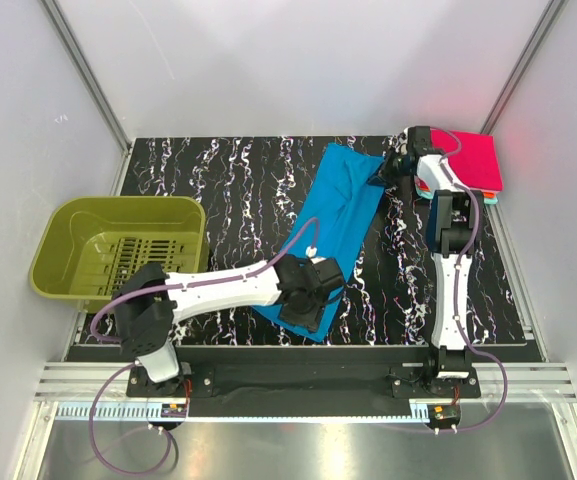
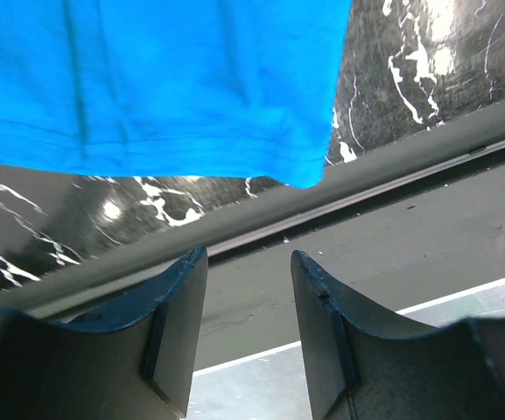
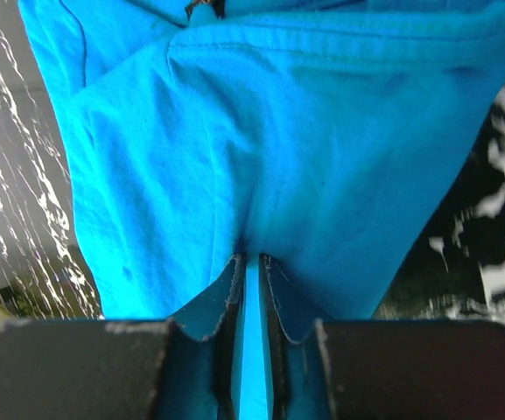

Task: Fold and stack the t-shirts
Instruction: Fold the tshirt

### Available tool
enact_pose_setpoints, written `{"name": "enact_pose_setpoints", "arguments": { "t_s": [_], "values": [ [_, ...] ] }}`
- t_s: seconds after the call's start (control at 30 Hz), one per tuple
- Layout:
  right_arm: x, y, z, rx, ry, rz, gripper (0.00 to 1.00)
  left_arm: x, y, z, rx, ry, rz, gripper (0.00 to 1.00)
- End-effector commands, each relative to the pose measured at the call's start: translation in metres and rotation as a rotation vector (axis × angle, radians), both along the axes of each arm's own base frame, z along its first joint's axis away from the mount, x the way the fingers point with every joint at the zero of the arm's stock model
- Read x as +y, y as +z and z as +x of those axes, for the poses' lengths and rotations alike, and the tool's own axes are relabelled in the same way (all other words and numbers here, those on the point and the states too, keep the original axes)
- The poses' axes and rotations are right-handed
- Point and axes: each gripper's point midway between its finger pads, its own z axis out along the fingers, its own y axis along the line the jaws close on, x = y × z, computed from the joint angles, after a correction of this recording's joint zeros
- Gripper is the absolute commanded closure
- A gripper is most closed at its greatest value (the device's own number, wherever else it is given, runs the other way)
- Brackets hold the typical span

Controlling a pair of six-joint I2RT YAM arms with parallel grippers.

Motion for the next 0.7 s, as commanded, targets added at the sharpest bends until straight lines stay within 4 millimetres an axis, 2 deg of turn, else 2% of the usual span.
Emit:
{"name": "enact_pose_setpoints", "arguments": {
  "t_s": [0.0, 0.1, 0.13, 0.17, 0.2, 0.23, 0.27, 0.3, 0.33, 0.37, 0.4, 0.47, 0.5, 0.53, 0.6, 0.67],
  "values": [
    [0.005, 0.025, 0.020, -0.070, 0.027, 0.014, 0.82, 0.002, 0.028, 0.027, -0.081, -0.050, -0.045, 0.52],
    [0.004, 0.045, 0.014, -0.053, 0.005, 0.017, 0.79, 0.021, 0.036, 0.051, -0.116, -0.046, -0.045, 0.51],
    [0.001, 0.065, 0.012, -0.071, -0.016, 0.009, 0.78, 0.034, 0.033, 0.064, -0.118, -0.021, -0.029, 0.51],
    [0.000, 0.071, 0.008, -0.068, -0.026, 0.004, 0.75, 0.042, 0.032, 0.069, -0.115, -0.008, -0.023, 0.51],
    [-0.001, 0.066, -0.003, -0.037, -0.030, 0.000, 0.70, 0.049, 0.029, 0.075, -0.115, 0.006, -0.015, 0.52],
    [-0.001, 0.086, -0.009, -0.060, -0.038, -0.003, 0.69, 0.059, 0.027, 0.085, -0.118, 0.020, -0.005, 0.52],
    [-0.001, 0.090, -0.014, -0.058, -0.041, -0.002, 0.69, 0.061, 0.023, 0.090, -0.111, 0.018, -0.004, 0.53],
    [-0.002, 0.079, -0.028, -0.014, -0.045, -0.003, 0.68, 0.064, 0.018, 0.093, -0.099, 0.016, 0.005, 0.55],
    [-0.002, 0.096, -0.033, -0.038, -0.056, 0.001, 0.68, 0.069, 0.014, 0.096, -0.090, 0.014, 0.019, 0.57],
    [-0.002, 0.095, -0.041, -0.026, -0.065, 0.001, 0.68, 0.070, 0.006, 0.097, -0.078, 0.017, 0.039, 0.58],
    [-0.003, 0.093, -0.059, 0.006, -0.073, 0.001, 0.68, 0.073, 0.000, 0.096, -0.071, 0.019, 0.058, 0.59],
    [-0.002, 0.091, -0.076, 0.029, -0.091, 0.014, 0.68, 0.075, -0.012, 0.096, -0.063, 0.041, 0.080, 0.59],
    [-0.001, 0.073, -0.096, 0.084, -0.093, 0.016, 0.68, 0.079, -0.019, 0.092, -0.046, 0.050, 0.096, 0.60],
    [-0.003, 0.085, -0.103, 0.050, -0.090, 0.005, 0.67, 0.079, -0.023, 0.091, -0.037, 0.073, 0.098, 0.60],
    [-0.008, 0.077, -0.122, 0.070, -0.092, -0.037, 0.65, 0.082, -0.036, 0.084, -0.016, 0.088, 0.113, 0.60],
    [-0.018, 0.065, -0.132, 0.095, -0.115, -0.094, 0.63, 0.075, -0.041, 0.079, -0.020, 0.094, 0.086, 0.60]
  ]
}}
